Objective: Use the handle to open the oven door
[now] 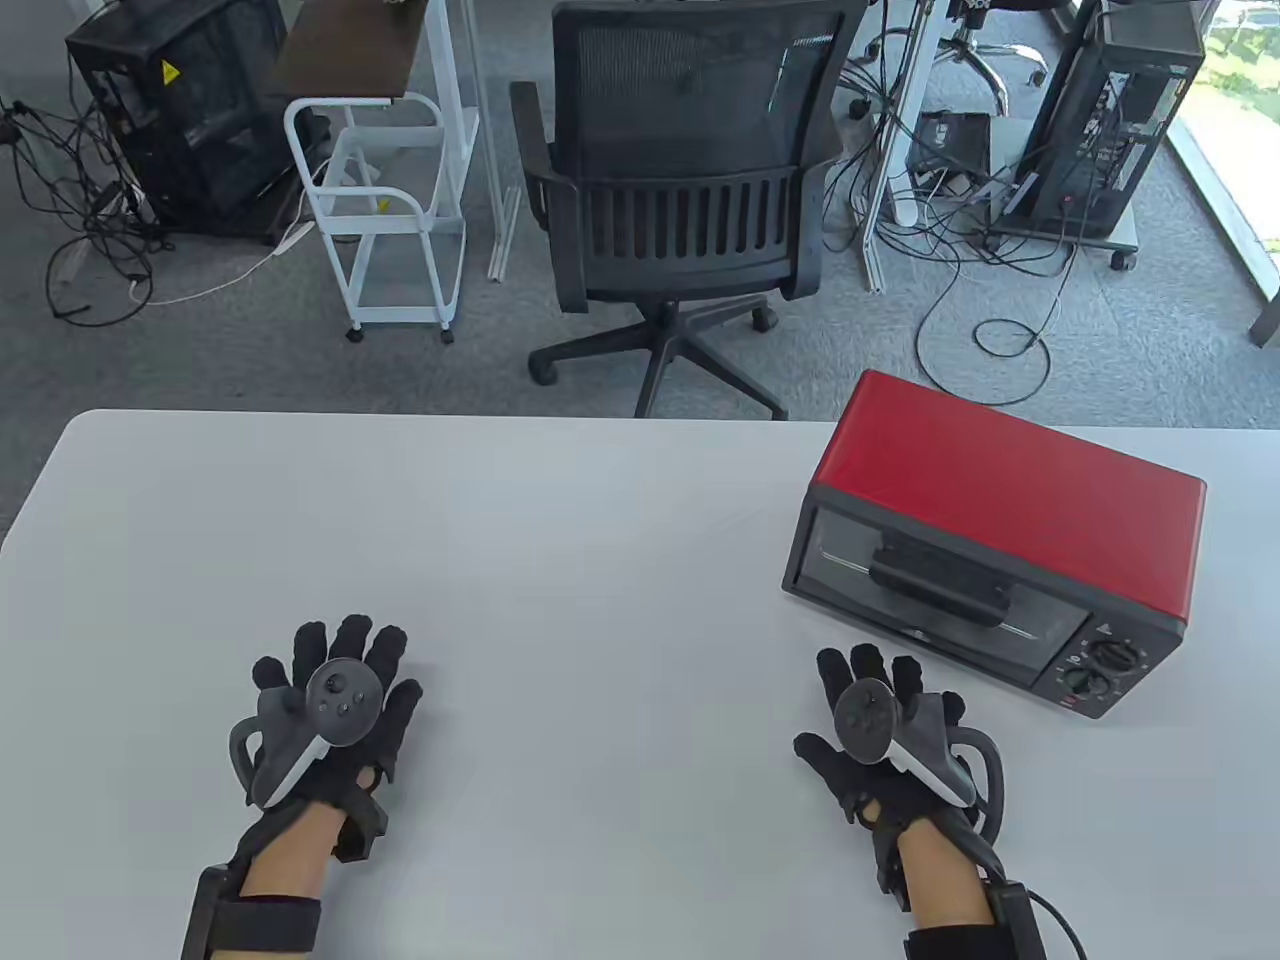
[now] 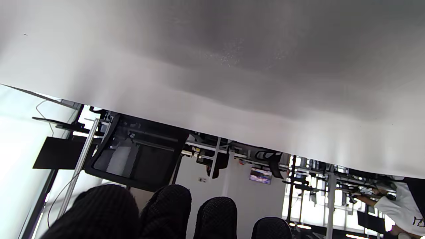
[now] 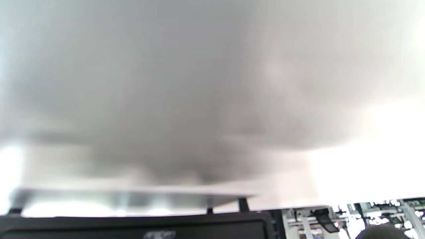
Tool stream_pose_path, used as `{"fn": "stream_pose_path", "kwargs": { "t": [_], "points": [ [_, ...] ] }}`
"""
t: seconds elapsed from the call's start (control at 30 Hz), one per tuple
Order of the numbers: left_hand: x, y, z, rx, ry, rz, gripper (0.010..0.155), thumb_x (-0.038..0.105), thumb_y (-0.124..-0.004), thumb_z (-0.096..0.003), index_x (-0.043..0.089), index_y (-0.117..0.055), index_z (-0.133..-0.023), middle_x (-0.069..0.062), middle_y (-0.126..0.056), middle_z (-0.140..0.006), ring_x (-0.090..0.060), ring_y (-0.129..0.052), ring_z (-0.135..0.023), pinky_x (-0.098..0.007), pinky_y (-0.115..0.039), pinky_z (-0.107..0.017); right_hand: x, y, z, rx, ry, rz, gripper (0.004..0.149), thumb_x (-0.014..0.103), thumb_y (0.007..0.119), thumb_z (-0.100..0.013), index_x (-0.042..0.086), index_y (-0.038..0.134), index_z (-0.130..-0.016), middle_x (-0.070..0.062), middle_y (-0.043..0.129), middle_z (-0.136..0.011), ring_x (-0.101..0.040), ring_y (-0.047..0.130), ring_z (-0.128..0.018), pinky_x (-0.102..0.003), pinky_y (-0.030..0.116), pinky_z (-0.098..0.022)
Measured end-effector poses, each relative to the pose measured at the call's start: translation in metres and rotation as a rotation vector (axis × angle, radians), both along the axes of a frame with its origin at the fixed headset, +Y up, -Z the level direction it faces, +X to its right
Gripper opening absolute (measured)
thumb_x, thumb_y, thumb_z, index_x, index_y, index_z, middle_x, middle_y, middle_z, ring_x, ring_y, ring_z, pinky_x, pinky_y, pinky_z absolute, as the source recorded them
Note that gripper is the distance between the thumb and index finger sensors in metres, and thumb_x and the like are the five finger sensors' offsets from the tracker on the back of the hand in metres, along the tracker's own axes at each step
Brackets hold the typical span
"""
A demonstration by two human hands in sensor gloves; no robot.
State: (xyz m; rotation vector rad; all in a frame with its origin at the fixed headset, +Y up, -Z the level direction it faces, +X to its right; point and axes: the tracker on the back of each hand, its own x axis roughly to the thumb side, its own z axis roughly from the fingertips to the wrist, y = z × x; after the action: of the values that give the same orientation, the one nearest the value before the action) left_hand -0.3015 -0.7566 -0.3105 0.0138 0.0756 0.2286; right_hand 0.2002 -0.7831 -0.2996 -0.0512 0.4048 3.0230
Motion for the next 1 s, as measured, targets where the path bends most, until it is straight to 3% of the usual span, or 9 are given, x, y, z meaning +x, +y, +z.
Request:
{"fn": "stream_pose_path", "kwargs": {
  "t": [0.23,1.0],
  "points": [
    [0.0007,0.0004,-0.0009,-0.001,0.000,-0.002,0.065,0.059,-0.067,-0.0467,0.042,-0.054,-0.108,0.003,-0.042,-0.124,-0.044,-0.031,-0.119,-0.075,-0.019,-0.072,-0.0010,0.0051,0.0012,0.122,-0.014,0.041,0.080,0.076,0.055,-0.042,0.050,0.008,-0.102,0.011,0.020,-0.125,-0.033,0.023,-0.118,-0.069,0.032,-0.076],
    [0.0032,-0.0004,-0.0018,-0.010,-0.007,-0.004,0.065,0.059,-0.067,-0.0467,0.042,-0.054,-0.108,0.003,-0.042,-0.124,-0.043,-0.032,-0.119,-0.075,-0.020,-0.072,-0.0002,0.0023,0.0001,0.084,-0.027,0.002,0.077,0.074,0.055,-0.043,0.049,0.013,-0.103,0.009,0.027,-0.125,-0.033,0.031,-0.118,-0.068,0.037,-0.076]
  ]
}}
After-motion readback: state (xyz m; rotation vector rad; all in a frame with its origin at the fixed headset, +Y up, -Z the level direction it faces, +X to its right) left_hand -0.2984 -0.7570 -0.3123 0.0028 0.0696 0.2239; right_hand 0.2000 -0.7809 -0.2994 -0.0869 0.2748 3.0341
